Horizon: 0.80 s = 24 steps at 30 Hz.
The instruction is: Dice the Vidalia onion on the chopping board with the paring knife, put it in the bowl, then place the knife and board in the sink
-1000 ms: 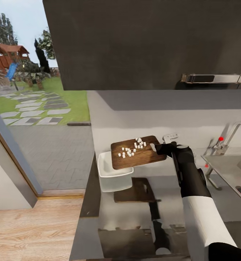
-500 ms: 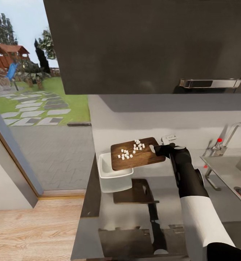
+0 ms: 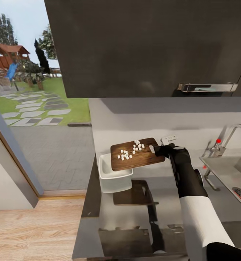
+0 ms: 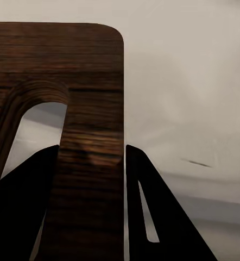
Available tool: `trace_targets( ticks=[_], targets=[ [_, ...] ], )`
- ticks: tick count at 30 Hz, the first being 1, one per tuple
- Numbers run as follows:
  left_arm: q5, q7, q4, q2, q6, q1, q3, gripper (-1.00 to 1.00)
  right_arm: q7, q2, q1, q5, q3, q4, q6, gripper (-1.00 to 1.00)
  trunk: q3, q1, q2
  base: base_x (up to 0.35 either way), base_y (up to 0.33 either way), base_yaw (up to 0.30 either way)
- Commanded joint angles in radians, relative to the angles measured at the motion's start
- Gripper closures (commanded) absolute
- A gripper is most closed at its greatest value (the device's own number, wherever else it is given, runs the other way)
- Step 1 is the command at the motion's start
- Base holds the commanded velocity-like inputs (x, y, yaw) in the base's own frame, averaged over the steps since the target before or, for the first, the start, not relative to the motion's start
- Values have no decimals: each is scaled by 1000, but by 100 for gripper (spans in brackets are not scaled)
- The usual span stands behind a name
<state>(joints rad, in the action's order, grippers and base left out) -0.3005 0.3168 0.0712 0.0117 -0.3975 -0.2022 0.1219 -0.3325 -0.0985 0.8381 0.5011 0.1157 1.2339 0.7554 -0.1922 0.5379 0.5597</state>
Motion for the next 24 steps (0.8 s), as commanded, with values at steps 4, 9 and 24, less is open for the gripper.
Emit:
trace_targets(
  ticks=[4,9,24],
  targets=[
    [-6,2,4,1,-6,-2,8,-100,-10,-1,1,10,2,1,2,100,11,-15,-27,0,0,0],
    [-6,2,4,1,-6,-2,8,-100,-10,-1,1,10,2,1,2,100,27,-34,-62,0,0,0],
    [-6,2,4,1,-6,-2,8,-100,11,-1,1,8,-7,-1,2,100,70,-88,-160,0,0,0]
  ],
)
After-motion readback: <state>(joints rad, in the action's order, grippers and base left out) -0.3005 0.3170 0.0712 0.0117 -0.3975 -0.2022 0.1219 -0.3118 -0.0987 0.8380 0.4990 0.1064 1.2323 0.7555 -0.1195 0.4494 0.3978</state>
